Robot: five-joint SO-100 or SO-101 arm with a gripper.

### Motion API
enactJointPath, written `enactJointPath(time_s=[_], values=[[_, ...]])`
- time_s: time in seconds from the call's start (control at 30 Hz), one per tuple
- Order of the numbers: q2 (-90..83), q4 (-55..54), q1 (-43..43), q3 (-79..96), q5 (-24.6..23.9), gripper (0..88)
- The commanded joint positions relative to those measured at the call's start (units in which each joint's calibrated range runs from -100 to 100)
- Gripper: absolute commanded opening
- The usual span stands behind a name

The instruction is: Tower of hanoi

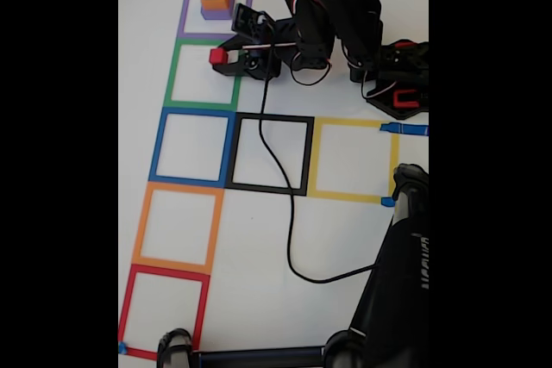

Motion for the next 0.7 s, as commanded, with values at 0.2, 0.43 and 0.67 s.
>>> enactJointPath(time_s=[0.2,0.43,0.67], values=[[7.63,-3.82,-2.44,-7.41,0.72,5.5],[8.59,-4.39,-3.59,-7.13,0.72,9.6],[8.68,-4.63,-3.39,-7.13,0.72,18.6]])
